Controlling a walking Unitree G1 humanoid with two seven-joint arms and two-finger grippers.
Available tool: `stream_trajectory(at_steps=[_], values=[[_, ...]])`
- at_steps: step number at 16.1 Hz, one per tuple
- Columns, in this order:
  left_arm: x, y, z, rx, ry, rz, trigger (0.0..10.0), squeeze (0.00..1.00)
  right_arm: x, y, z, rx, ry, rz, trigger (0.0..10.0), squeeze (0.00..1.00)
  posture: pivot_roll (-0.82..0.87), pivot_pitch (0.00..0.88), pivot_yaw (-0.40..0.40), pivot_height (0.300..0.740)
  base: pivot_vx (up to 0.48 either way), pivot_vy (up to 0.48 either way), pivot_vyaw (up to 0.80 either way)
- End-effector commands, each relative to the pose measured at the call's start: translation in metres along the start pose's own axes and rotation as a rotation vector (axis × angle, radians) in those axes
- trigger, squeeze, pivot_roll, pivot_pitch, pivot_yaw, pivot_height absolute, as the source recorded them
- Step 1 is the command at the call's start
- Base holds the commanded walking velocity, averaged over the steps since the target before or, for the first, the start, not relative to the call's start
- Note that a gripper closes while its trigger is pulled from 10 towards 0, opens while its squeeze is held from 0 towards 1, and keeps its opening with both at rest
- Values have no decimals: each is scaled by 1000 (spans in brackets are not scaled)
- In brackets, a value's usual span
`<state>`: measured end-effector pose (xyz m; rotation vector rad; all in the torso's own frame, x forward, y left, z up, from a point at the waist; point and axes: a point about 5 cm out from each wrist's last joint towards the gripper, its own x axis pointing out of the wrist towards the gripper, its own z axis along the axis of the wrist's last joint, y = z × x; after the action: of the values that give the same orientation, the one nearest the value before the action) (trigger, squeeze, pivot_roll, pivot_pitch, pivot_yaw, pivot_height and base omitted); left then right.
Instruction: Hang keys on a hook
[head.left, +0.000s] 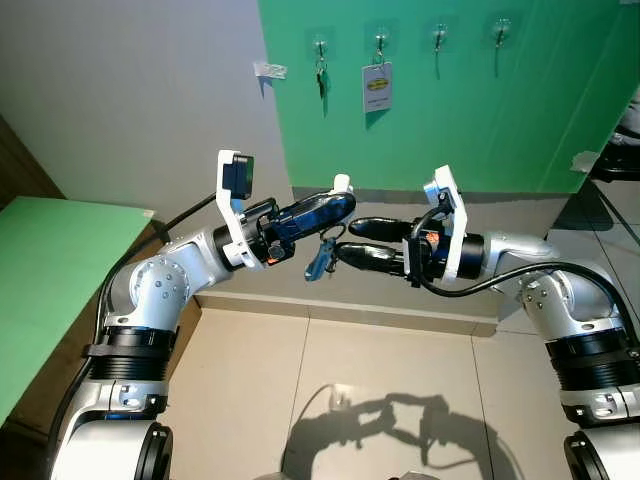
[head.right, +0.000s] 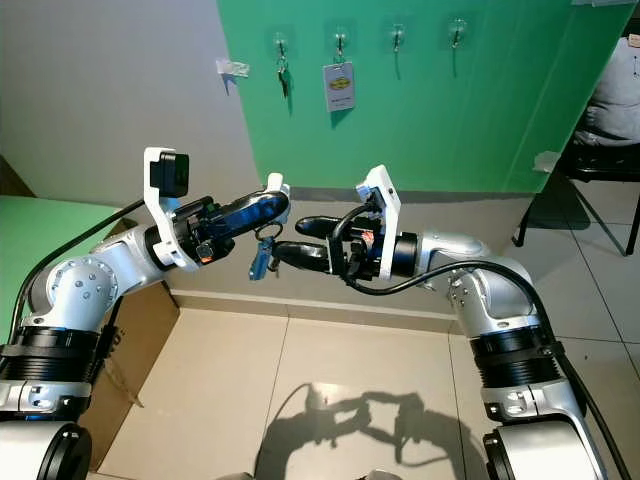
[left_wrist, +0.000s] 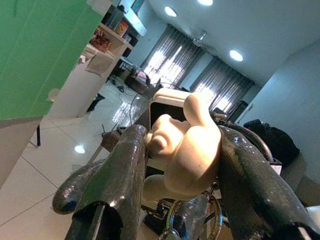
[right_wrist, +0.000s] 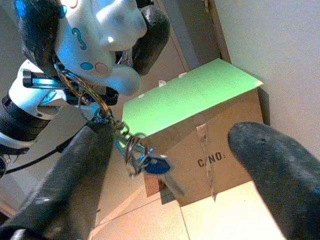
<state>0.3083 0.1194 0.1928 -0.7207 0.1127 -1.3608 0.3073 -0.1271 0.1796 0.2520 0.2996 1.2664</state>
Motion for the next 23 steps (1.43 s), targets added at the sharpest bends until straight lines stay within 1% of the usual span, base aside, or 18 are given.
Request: stream_trajectory(at_steps=[1, 2, 3, 4, 6, 10, 12, 20, 22, 23], values=[[-1, -3, 6, 15, -13, -1, 0, 0, 1, -1, 5, -22, -13, -4, 10000, 1000, -219, 0, 102, 740, 0, 0, 0], [-1, -3, 6, 15, -14, -2, 0, 0, 2, -1, 5, -24, -14, -2, 10000, 1000, -218, 0, 102, 740, 0, 0, 0], [-2, -3, 5, 15, -11, 1, 0, 0, 2, -1, 5, -20, -7, -4, 10000, 875, -218, 0, 102, 740, 0, 0, 0], [-2, -2, 5, 15, -9, 4, 0, 0, 0, -1, 5, -17, -3, -4, 10000, 0, -218, 0, 101, 740, 0, 0, 0], [-3, -1, 5, 14, -9, 10, 0, 0, -3, 2, 5, -9, 0, 21, 10000, 0, -217, 0, 100, 740, 0, 0, 0], [-6, 2, 5, 21, -4, 29, 0, 0, -7, 3, 3, -8, 11, 25, 10000, 0, -221, 0, 97, 740, 0, 0, 0], [-5, 2, 5, 22, 2, 29, 0, 0, -7, 3, 5, -10, 3, 24, 10000, 0, -222, 0, 98, 740, 0, 0, 0], [-4, 3, 2, 20, 17, 27, 0, 0, -3, 18, 21, -1, -56, 93, 10000, 0, -226, 0, 100, 740, 0, 0, 0], [-4, 3, 1, 19, 17, 24, 0, 0, -2, 19, 23, -3, -60, 99, 10000, 0, -227, 0, 100, 740, 0, 0, 0], [-4, 3, 1, 19, 18, 22, 0, 0, -2, 20, 23, -8, -60, 98, 10000, 1000, -228, 0, 100, 740, 0, 0, 0]])
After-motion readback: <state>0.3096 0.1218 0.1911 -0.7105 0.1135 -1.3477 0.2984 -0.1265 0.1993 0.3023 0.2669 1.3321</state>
